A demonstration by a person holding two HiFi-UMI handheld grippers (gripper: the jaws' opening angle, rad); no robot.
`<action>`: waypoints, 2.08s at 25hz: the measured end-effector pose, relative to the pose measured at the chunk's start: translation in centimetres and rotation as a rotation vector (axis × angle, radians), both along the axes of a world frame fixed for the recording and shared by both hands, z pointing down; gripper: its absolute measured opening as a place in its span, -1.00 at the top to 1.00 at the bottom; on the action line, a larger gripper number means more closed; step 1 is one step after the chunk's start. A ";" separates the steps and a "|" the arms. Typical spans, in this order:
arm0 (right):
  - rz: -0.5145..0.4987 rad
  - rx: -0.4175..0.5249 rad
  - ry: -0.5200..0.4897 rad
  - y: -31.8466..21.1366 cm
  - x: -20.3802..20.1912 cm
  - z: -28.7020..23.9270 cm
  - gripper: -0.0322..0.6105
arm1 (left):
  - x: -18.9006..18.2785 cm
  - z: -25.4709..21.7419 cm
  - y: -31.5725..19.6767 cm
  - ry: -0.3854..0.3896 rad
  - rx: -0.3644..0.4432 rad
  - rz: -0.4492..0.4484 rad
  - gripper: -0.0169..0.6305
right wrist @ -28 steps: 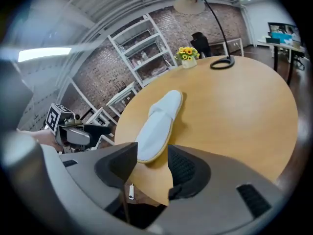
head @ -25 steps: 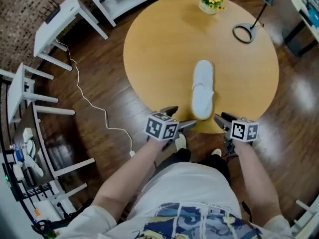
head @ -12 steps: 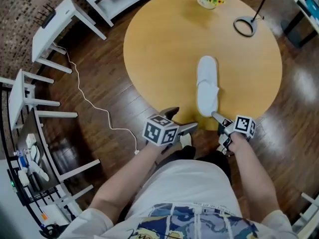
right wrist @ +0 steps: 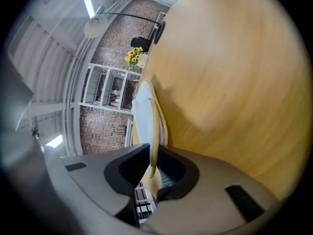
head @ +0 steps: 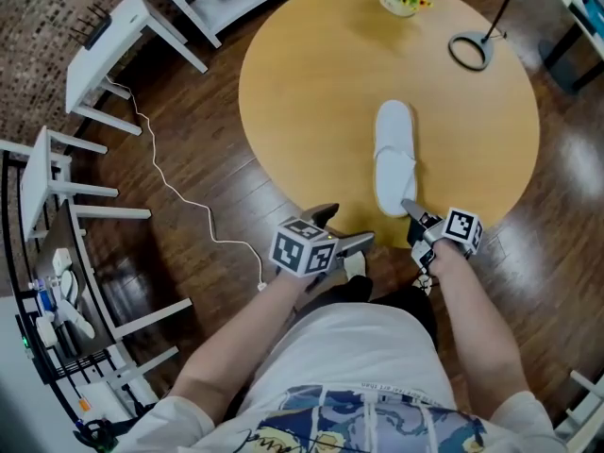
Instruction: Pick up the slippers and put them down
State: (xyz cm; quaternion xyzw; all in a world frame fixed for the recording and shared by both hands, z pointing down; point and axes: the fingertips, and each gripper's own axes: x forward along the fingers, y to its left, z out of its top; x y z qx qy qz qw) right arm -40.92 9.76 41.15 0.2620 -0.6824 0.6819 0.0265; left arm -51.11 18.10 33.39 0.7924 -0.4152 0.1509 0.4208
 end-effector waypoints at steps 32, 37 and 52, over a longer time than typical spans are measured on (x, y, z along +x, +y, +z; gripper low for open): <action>0.187 0.329 0.103 -6.2 38.8 -10.8 0.75 | 24.8 -3.5 -5.9 -0.071 0.094 0.177 -0.42; 0.219 0.306 0.090 -10.6 52.2 -7.0 0.75 | 36.8 -3.4 -8.8 -0.102 0.098 0.124 -0.42; 0.376 0.086 0.139 -21.4 71.7 25.0 0.75 | 63.3 15.5 -14.1 -0.145 -0.071 0.412 -0.40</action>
